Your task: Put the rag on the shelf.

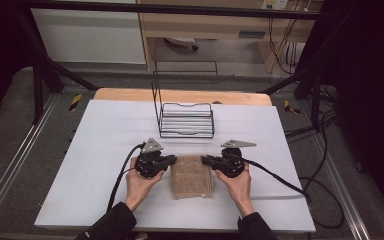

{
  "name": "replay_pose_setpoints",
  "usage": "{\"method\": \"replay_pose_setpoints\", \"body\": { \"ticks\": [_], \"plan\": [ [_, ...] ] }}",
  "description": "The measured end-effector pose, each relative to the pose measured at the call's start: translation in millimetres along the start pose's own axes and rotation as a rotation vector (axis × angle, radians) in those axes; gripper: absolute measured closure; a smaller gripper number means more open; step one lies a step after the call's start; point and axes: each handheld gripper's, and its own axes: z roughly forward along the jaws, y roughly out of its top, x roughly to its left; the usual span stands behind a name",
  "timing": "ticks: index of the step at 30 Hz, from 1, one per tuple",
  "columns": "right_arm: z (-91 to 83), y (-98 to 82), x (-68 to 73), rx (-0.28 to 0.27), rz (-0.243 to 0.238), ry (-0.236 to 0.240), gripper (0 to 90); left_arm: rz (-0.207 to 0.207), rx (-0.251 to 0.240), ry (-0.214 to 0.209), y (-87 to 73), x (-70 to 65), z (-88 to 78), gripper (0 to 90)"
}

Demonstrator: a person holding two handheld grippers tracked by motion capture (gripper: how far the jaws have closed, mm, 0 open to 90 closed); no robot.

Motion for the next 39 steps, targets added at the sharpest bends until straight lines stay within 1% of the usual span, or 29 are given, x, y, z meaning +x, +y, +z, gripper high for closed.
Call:
{"method": "replay_pose_setpoints", "body": {
  "ticks": [3, 11, 18, 21, 39],
  "plan": [
    [-3.0, 1.1, 1.0, -0.012, -0.001, 0.001, 82.8, 0.005, -0.006, 0.002, 1.3, -1.7, -1.7, 85.8],
    [-11.1, 5.4, 4.7, -0.045, -0.028, -0.005, 82.8, 0.016, -0.030, -0.004, 6.7, -6.2, -8.9, 85.9],
    [-19.6, 9.9, 9.5, -0.080, -0.047, -0.005, 82.9, 0.019, -0.063, -0.007, 11.5, -10.7, -16.2, 86.0],
    [-23.0, 12.0, 12.6, -0.094, -0.065, -0.011, 82.9, 0.027, -0.075, -0.004, 13.5, -12.1, -19.6, 86.1],
    [-34.6, 18.6, 23.3, -0.169, -0.095, -0.006, 82.9, 0.034, -0.135, -0.007, 23.9, -16.1, -37.3, 86.3]
  ]
}}
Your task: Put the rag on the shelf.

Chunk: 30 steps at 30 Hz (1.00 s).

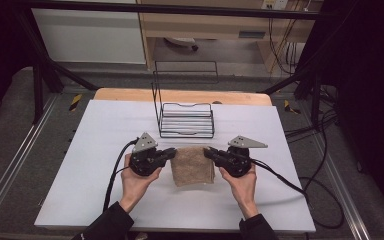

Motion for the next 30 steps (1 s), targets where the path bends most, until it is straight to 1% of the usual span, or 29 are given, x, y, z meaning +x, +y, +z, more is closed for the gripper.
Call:
{"method": "replay_pose_setpoints", "body": {
  "ticks": [4, 17, 19, 24, 30],
  "plan": [
    [-2.3, 2.4, 2.8, -0.018, -0.012, 0.001, 82.9, -0.001, -0.012, 0.000, 2.3, -0.2, -3.1, 86.3],
    [-9.6, 14.3, 11.5, -0.068, -0.028, 0.001, 82.9, 0.001, -0.047, 0.011, 13.4, -0.8, -11.8, 86.3],
    [-10.8, 17.6, 14.1, -0.082, -0.036, 0.001, 82.9, 0.001, -0.058, 0.016, 17.0, 0.3, -14.2, 86.3],
    [-11.6, 26.6, 18.4, -0.118, -0.039, -0.006, 82.9, -0.012, -0.090, 0.026, 26.9, 3.5, -17.9, 86.3],
    [-12.3, 38.7, 22.1, -0.149, -0.051, -0.015, 83.0, -0.011, -0.118, 0.035, 40.2, 6.4, -22.6, 86.3]
  ]
}}
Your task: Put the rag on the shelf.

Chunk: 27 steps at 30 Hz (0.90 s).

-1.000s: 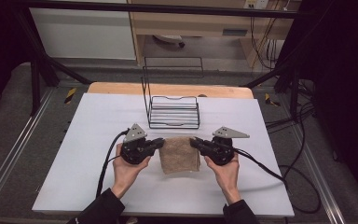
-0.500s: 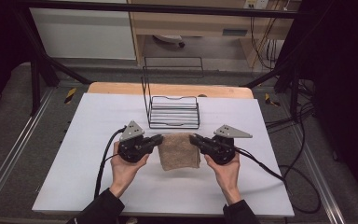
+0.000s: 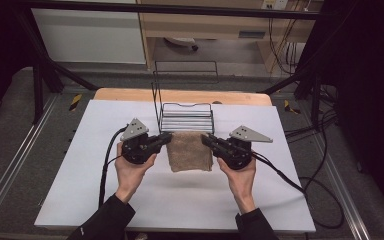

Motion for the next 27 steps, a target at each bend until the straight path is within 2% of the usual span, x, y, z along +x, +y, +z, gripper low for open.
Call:
{"method": "replay_pose_setpoints", "body": {
  "ticks": [10, 27],
  "plan": [
    [2.3, 16.7, 1.0, -0.051, -0.003, -0.024, 83.0, 0.005, -0.029, 0.012, 20.9, 3.9, 0.5, 86.4],
    [8.9, 45.8, 3.6, -0.095, -0.031, -0.050, 83.0, -0.004, -0.084, 0.024, 46.0, 14.5, 1.0, 86.3]
  ]
}}
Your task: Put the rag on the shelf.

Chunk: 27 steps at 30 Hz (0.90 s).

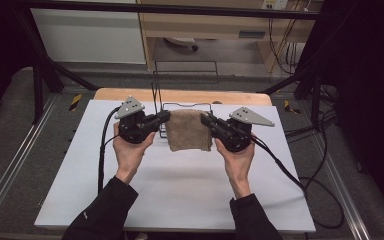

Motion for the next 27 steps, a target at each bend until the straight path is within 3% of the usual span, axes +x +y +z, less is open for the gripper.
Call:
{"method": "replay_pose_setpoints", "body": {
  "ticks": [27],
  "plan": [
    [7.2, 52.9, -0.8, -0.067, -0.046, -0.040, 83.1, 0.014, -0.096, 0.013, 48.5, 7.0, 5.0, 86.3]
  ]
}}
